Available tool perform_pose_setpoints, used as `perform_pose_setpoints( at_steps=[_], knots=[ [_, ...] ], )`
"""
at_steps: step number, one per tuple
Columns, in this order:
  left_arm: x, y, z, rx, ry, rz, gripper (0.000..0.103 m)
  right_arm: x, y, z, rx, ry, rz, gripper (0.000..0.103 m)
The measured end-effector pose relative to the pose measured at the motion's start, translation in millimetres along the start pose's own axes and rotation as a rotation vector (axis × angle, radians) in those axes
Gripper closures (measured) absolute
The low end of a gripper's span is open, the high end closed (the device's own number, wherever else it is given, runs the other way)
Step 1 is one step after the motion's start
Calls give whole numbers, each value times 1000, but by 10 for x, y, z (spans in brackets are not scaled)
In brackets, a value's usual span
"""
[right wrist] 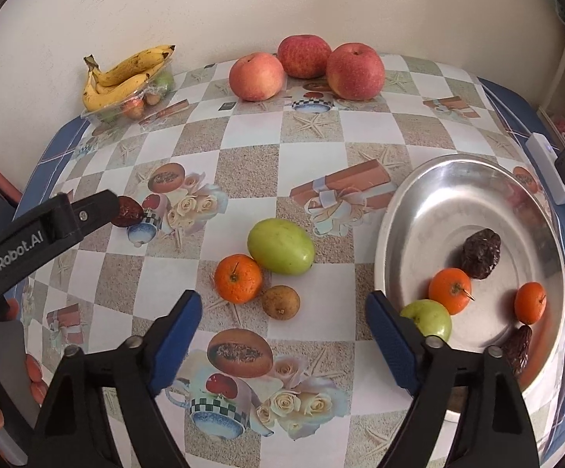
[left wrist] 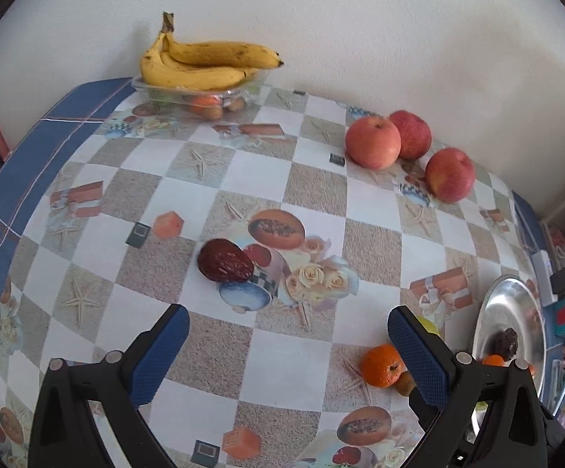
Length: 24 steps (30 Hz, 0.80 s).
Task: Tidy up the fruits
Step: 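Grasp an orange with the left tool while the right tool grasps a brown kiwi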
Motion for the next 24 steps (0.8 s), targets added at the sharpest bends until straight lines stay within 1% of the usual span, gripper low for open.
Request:
perform_pose_setpoints(
  at_steps=[1, 2, 3, 5, 6, 7, 11, 13, 16, 17, 18, 19, 20, 21, 24],
  knots=[
    [-13, 40, -20, -1, 2, 12, 1, 6, 22, 3, -1, -2, 4, 23],
    [-30, 80, -41, -13, 3, 25, 1, 9, 44, 4, 0, -3, 9, 27],
    [-50, 130, -70, -36, 1, 42, 1, 9, 71, 6, 2, -2, 15, 31],
    [-95, 223, -115, -81, -10, 76, 2, 1, 133, 11, 7, -6, 32, 35],
    [-122, 266, -141, -103, -15, 94, 5, -8, 169, 14, 7, -11, 41, 37],
    [-145, 310, -165, -125, -21, 113, 11, -17, 200, 17, 6, -15, 48, 38],
    [-251, 473, -229, -183, -45, 185, 25, -40, 305, 3, 11, -16, 74, 46],
    [-297, 538, -236, -214, -71, 216, 37, -48, 348, -5, 17, -9, 85, 50],
    [-348, 605, -245, -287, -125, 245, 51, -56, 394, 4, 32, -3, 97, 52],
    [-356, 618, -252, -301, -134, 251, 53, -58, 406, 9, 35, -4, 100, 55],
    [-365, 627, -269, -315, -137, 254, 58, -61, 413, 13, 41, -3, 100, 57],
    [-372, 631, -289, -328, -136, 257, 60, -59, 412, 16, 46, -2, 98, 59],
    [-376, 632, -302, -342, -137, 259, 65, -57, 410, 16, 52, 0, 98, 61],
    [-387, 636, -312, -350, -141, 265, 67, -59, 409, 15, 60, 3, 99, 65],
    [-386, 637, -314, -353, -145, 262, 68, -66, 417, 19, 72, 9, 105, 71]
  ],
)
Point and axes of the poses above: each gripper's, at about its wrist camera, not at the fingertips, and y roughly the way its jaws point, z to its left, x to its top, the point moved 3 cm from there along y, roughly the way its jaws point, and after that the axes turned 12 degrees about -x, right-handed, at the moved point
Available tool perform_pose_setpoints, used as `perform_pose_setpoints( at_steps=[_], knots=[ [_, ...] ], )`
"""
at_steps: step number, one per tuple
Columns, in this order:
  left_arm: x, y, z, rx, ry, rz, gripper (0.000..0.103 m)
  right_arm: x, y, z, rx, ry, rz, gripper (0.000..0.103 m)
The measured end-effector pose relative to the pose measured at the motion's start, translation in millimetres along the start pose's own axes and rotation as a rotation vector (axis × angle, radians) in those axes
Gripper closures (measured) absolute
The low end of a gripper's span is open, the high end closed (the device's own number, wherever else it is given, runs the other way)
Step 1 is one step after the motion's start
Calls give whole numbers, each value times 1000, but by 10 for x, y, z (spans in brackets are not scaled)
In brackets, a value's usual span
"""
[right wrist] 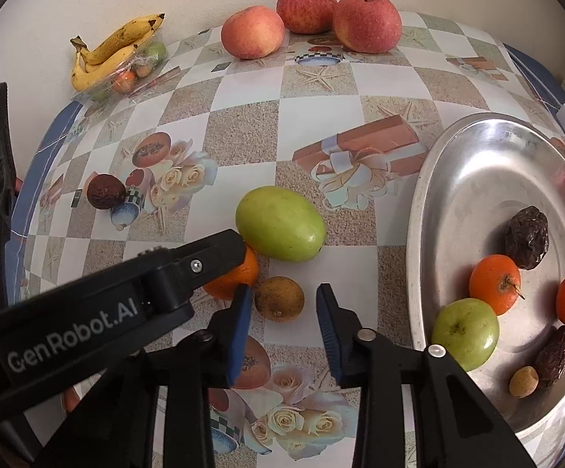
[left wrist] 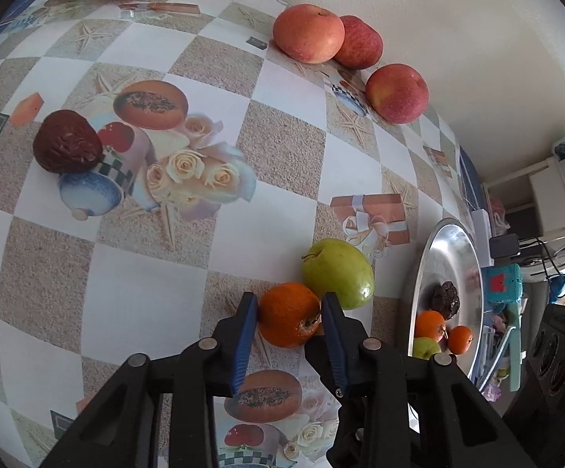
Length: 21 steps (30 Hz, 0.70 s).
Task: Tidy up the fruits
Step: 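Grasp an orange with the left tool while the right tool grasps a brown kiwi, then carry the orange and kiwi over the steel bowl with both tools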
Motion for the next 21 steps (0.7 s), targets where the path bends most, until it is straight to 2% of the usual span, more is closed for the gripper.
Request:
perform_pose_setpoints(
  at_steps=[2, 7, 9, 11, 14, 15, 17, 21],
  knots=[
    [9, -25, 38, -3, -22, -8, 68, -8, 1, -8, 12, 6, 4, 73],
    [71, -237, 151, 83, -42, -78, 69, -11, -50, -56, 9, 12, -8, 75],
    [102, -345, 211, 100, -63, -108, 75, -9, -67, -96, 10, 23, -11, 75],
    [132, -433, 259, 103, -77, -134, 75, -4, -82, -137, 15, 39, -12, 75],
    [153, -488, 272, 102, -75, -147, 77, 9, -137, -185, 28, 52, -23, 76],
    [156, -490, 273, 95, -76, -147, 81, 14, -161, -195, 33, 56, -29, 76],
    [158, -478, 264, 97, -67, -144, 81, 26, -219, -211, 42, 62, -43, 76],
    [163, -387, 240, 184, -19, -145, 81, 24, -284, -221, 43, 58, -60, 76]
  ],
)
Point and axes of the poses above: each gripper's, at about its wrist camera, not at the fingertips, and y roughly the way its jaws point, z to its left, x to its top, the point moved 3 cm from there along y, roughly the way its jaws point, and after that the axes turned 12 degrees about -x, right-handed, at the moved point
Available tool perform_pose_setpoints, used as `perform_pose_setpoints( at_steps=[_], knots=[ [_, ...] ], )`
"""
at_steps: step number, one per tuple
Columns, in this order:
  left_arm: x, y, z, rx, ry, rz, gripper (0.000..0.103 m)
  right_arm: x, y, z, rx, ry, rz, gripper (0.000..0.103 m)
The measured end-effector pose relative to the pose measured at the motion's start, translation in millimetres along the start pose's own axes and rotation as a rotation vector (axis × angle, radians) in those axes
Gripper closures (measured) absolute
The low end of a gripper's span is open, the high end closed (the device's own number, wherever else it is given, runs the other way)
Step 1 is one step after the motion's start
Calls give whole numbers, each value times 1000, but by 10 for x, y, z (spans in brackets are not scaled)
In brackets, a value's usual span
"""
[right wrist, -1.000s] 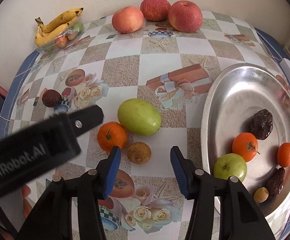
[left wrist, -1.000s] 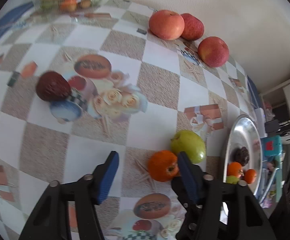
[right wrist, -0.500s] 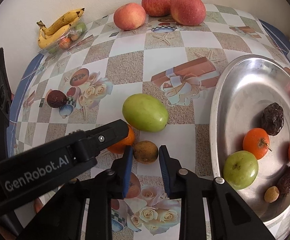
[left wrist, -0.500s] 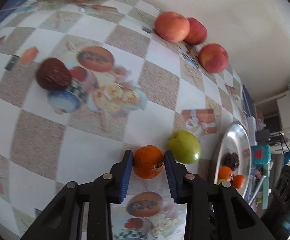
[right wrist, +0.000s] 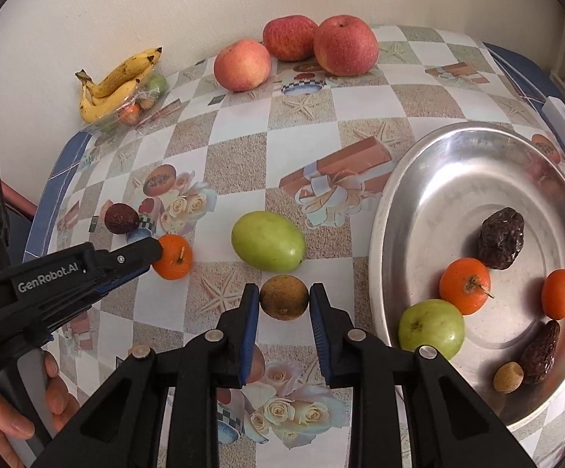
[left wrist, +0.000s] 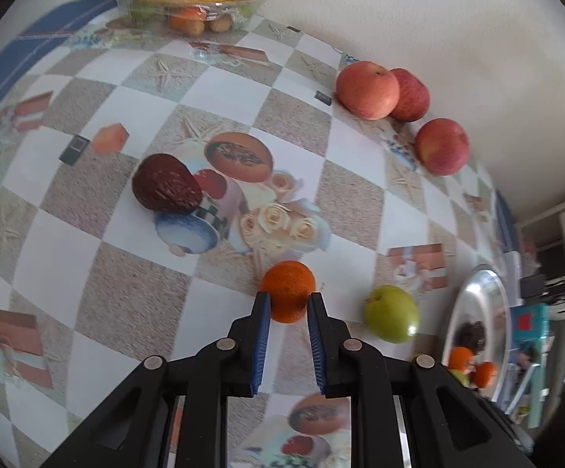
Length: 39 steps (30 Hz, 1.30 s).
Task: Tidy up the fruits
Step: 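Carry the orange and kiwi over the steel bowl with both tools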
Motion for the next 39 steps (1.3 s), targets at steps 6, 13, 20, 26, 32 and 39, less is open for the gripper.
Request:
perform_pose_setpoints(
  at_steps=[6, 13, 20, 26, 32, 39],
  knots=[
    [71, 41, 56, -30, 5, -39, 63, -10, -10, -22, -1, -3, 1, 76],
    [72, 162, 57, -80, -1, -17, 57, -9, -8, -24, 1, -6, 1, 76],
    [34, 165, -75, -80, 43, 15, 72, -9, 3, -46, 2, -3, 5, 76],
    [52, 9, -176, -86, 58, -9, 72, 9, -55, -62, 17, 8, -9, 76],
    [45, -112, -403, -68, 116, -26, 72, 42, -148, -111, 24, 28, -25, 75],
    [-84, -117, -737, -89, 177, -12, 72, 90, -298, -375, -4, 83, -61, 75]
  ],
)
Point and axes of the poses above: each gripper's, at about its wrist camera, not at the fingertips, and y roughly the way its jaws point, z to its left, x to its top, the point moved 3 cm from there along y, roughly the way its jaws point, and after that the axes turned 12 degrees about -x, right-handed, at the moved point
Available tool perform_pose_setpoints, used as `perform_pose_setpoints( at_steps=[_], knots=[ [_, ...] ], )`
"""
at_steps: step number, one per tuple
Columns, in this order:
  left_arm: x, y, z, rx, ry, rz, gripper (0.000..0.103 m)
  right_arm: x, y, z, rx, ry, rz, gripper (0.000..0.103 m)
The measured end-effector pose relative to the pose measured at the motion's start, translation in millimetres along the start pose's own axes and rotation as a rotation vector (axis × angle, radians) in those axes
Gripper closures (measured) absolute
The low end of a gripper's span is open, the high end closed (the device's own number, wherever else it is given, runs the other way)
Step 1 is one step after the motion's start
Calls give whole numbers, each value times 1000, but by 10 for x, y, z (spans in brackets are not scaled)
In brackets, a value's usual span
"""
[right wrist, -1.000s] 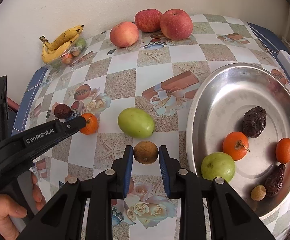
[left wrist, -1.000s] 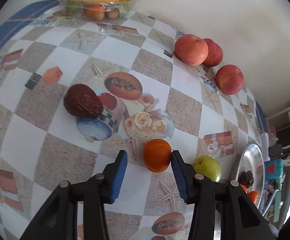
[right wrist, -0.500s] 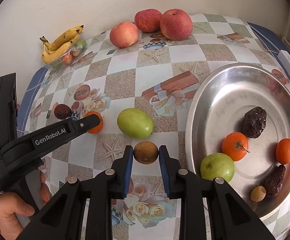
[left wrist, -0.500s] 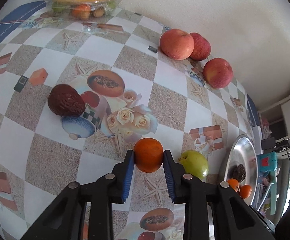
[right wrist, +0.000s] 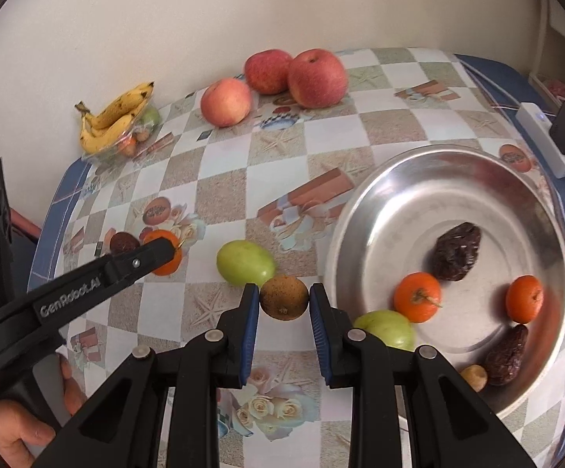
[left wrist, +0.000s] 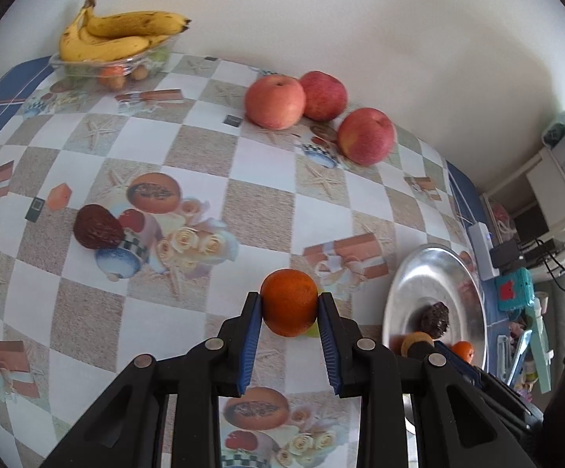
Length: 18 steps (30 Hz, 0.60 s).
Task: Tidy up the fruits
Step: 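Carry the orange and kiwi over the steel bowl with both tools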
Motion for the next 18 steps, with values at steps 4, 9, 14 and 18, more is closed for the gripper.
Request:
perform_pose_setpoints(
  at_steps=[4, 9, 14, 18],
  knots=[
    [-68, 79, -204, -10, 34, 21, 72, 20, -16, -271, -19, 62, -1, 75],
    [-170, 190, -428, -17, 72, 48, 72, 7, -9, -588, -49, 126, 2, 75],
    [-244, 295, -618, -26, 108, 59, 72, -8, -19, -788, -83, 148, -2, 75],
    [-278, 332, -728, -48, 127, 51, 72, -26, -16, -905, -91, 159, -3, 75]
  ],
)
Point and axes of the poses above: each gripper's, at about its wrist camera, not at the fingertips, and y roughly the way its jaws point, z to its left, x to its top, the point moved 3 cm from there along y, roughly the way its jaws point, and after that the axes turned 12 degrees about -x, right-handed, at the moved point
